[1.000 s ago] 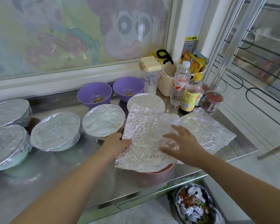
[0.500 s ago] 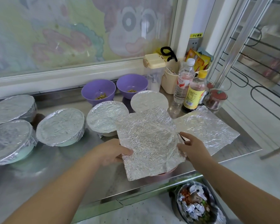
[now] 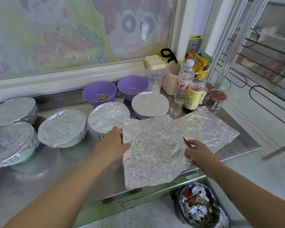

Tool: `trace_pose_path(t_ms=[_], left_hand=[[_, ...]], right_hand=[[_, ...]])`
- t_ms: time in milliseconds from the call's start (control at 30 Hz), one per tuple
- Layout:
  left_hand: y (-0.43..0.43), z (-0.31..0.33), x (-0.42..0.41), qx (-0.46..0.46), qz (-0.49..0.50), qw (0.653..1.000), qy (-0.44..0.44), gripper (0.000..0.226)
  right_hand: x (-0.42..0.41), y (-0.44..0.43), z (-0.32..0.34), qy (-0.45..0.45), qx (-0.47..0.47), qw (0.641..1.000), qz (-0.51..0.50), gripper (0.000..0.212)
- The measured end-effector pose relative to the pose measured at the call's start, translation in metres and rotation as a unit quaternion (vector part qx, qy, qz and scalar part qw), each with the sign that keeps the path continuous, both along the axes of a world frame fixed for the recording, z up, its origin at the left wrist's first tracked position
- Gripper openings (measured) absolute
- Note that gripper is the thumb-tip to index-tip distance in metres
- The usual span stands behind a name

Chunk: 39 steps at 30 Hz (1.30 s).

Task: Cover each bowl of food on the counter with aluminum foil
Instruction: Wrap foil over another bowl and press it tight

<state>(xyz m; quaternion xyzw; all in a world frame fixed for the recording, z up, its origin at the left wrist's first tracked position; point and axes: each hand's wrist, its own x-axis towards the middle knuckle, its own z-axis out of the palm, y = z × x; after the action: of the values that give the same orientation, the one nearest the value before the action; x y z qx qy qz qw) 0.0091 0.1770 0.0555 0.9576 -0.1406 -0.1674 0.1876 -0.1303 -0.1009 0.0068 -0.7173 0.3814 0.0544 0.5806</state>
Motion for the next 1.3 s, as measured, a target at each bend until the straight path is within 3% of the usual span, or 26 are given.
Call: trace_pose_path(t_ms=[67, 133, 267, 333, 400, 467, 533, 600, 667, 833, 1067, 1300], left_hand=[[-0.016, 0.006, -0.014, 0.013, -0.048, 0.973, -0.224, 0.049], [-0.035, 0.010, -0.025, 0.006, -0.122, 0.929, -0.349, 0.051], [-0.052, -0.013, -0.024, 0.087, -0.290, 0.914, -0.270, 0.064], [-0.055, -0.023, -0.022, 0.118, -0.328, 0.911, -0.221, 0.075], [-0.054, -0.033, -0.021, 0.134, -0.336, 0.915, -0.179, 0.084], [-0.050, -0.038, -0.023, 0.140, -0.339, 0.917, -0.158, 0.090], [-0.048, -0.042, -0.027, 0.135, -0.340, 0.918, -0.153, 0.095], [-0.047, -0.045, -0.031, 0.128, -0.333, 0.923, -0.148, 0.103], [-0.046, -0.047, -0.033, 0.124, -0.317, 0.929, -0.144, 0.106], [-0.041, -0.052, -0.032, 0.122, -0.311, 0.934, -0.128, 0.105], [-0.040, -0.054, -0.036, 0.117, -0.305, 0.939, -0.107, 0.117], [-0.035, -0.048, -0.047, 0.126, -0.322, 0.934, -0.096, 0.134]], right_hand=[[-0.002, 0.003, 0.005, -0.001, -0.012, 1.000, 0.008, 0.047], [-0.004, 0.005, 0.012, 0.004, -0.035, 0.999, 0.021, 0.043], [-0.004, 0.005, 0.020, 0.030, -0.108, 0.992, 0.063, 0.047], [-0.002, 0.010, 0.025, 0.040, -0.173, 0.980, 0.092, 0.059], [-0.001, 0.019, 0.033, 0.033, -0.337, 0.933, 0.125, 0.073], [0.002, 0.040, 0.045, -0.044, -0.443, 0.871, 0.210, 0.072], [0.015, 0.060, 0.049, -0.099, -0.450, 0.822, 0.333, 0.065], [0.033, 0.069, 0.035, -0.078, -0.466, 0.778, 0.413, 0.063], [0.046, 0.065, 0.021, -0.042, -0.482, 0.761, 0.433, 0.071], [0.042, 0.038, -0.007, -0.014, -0.480, 0.771, 0.417, 0.075], [0.034, 0.034, -0.013, -0.042, -0.412, 0.834, 0.365, 0.087], [0.026, 0.038, -0.015, -0.016, -0.440, 0.814, 0.378, 0.105]])
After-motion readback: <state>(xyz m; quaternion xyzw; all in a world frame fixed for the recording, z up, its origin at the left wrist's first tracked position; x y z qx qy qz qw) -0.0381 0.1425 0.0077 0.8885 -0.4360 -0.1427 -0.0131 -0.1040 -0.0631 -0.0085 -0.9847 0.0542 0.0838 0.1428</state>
